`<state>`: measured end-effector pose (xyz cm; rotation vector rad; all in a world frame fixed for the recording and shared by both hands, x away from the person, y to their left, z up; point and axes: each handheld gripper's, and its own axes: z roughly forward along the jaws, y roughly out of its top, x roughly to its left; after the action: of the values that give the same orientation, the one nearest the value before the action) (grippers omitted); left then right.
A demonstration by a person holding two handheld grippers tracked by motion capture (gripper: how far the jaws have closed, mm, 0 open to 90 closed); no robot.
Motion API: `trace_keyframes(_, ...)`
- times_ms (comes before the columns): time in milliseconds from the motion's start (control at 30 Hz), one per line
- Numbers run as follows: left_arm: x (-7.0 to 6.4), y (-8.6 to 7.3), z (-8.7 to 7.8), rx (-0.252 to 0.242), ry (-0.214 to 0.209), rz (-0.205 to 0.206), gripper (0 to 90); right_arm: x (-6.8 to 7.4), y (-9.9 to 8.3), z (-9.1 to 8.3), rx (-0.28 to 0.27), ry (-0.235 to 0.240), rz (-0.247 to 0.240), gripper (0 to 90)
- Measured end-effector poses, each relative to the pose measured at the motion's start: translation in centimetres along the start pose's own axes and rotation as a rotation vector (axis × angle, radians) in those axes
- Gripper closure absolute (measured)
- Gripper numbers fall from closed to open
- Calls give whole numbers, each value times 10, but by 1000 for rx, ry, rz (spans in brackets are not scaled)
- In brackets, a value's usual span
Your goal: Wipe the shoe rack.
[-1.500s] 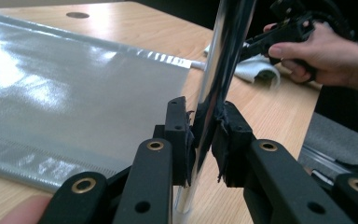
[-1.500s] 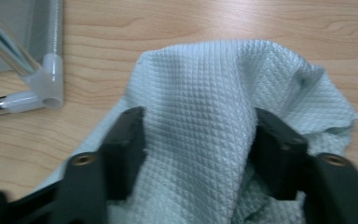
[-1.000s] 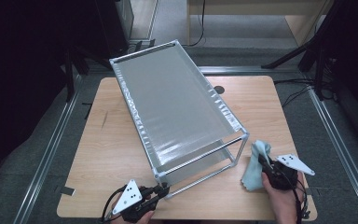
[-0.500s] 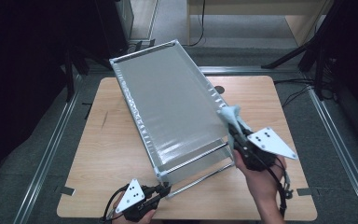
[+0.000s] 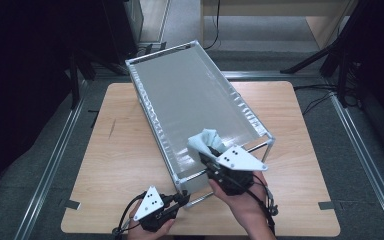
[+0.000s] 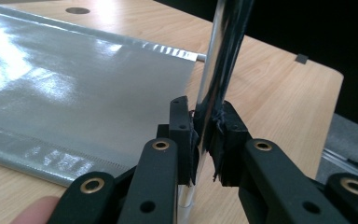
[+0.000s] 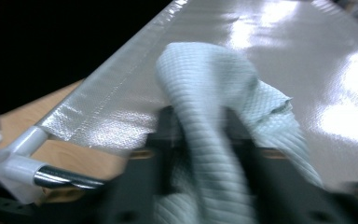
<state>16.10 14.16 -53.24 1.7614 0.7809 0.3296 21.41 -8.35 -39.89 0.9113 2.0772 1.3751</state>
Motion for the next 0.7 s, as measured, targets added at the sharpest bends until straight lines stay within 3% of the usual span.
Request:
trace_keyframes(67,0,1,-3,17,-6,14,802,5,0,0,-11,-65,-12,283)
trace_keyframes(100,1,0,-5,18,-10,13,802,4,-1,-4,-27,-84,1,293)
trace_keyframes(167,1,-1,-5,11,-16,5,799,-5,-5,-9,-61,-93,38,378)
trace_keyframes(233,2,-3,-7,5,-18,1,798,-16,-6,-11,-31,-58,46,458)
trace_keyframes(333,0,-3,-8,9,-21,6,799,-29,-11,-18,-46,-41,95,702)
trace_keyframes(367,0,-3,-8,8,-27,7,799,-34,-12,-19,-54,-54,90,765)
trace_keyframes(433,-2,-4,-8,9,-29,11,800,-40,-12,-21,-52,-121,64,793)
trace_keyframes(533,-4,-4,-9,11,-28,12,801,-65,-14,-27,-54,-300,78,795)
trace_keyframes(567,-4,-4,-9,9,-27,7,800,-71,-15,-28,-52,-314,96,794)
trace_keyframes(633,-4,-5,-9,5,-27,5,800,-80,-17,-31,-46,-262,157,798)
trace_keyframes(700,-5,-4,-8,5,-30,3,799,-72,-16,-30,-38,-253,130,802)
